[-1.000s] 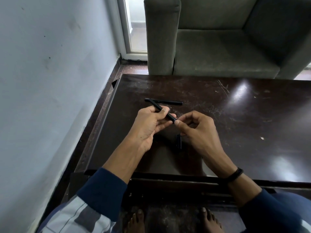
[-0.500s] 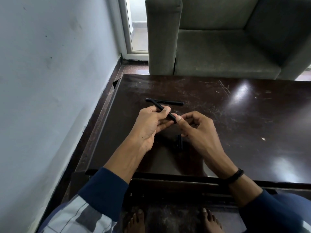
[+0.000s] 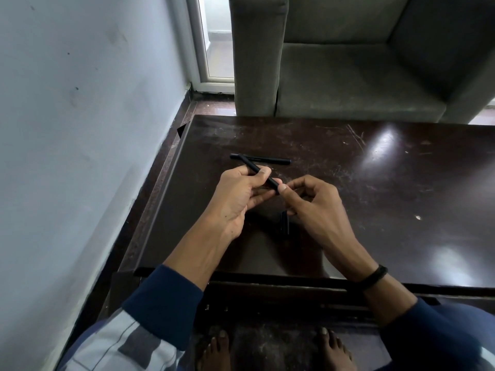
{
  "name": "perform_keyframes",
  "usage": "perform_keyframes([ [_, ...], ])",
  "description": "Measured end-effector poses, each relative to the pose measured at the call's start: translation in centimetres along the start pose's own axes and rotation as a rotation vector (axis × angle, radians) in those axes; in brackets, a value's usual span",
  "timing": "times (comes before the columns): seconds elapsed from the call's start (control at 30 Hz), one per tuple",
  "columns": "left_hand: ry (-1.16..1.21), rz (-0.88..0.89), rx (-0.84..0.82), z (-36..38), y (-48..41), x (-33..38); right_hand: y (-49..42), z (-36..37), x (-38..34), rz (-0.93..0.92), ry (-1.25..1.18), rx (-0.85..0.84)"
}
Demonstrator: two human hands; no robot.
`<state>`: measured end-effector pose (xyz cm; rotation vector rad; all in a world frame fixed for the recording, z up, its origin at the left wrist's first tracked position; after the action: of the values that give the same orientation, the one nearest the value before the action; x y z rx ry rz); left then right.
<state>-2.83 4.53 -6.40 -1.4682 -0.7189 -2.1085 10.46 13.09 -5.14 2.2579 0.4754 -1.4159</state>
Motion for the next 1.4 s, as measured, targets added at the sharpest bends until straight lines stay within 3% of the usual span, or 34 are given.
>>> perform_keyframes([
  [1.4,-0.001,0.017,0.009,-0.25,-0.11,0.1,0.09,-0.17,-0.31,-0.032,-0.042,0.015],
])
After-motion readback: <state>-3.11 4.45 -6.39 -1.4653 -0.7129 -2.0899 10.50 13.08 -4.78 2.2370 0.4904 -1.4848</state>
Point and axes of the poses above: each hand's wrist, its own y-axis away from the middle knuckle, its own z-axis out of the palm, x = y × z, the point moved 10 cm from there along -y, towards the middle knuckle, and after that the axes turned 11 degrees about z, right-handed, at the moved point
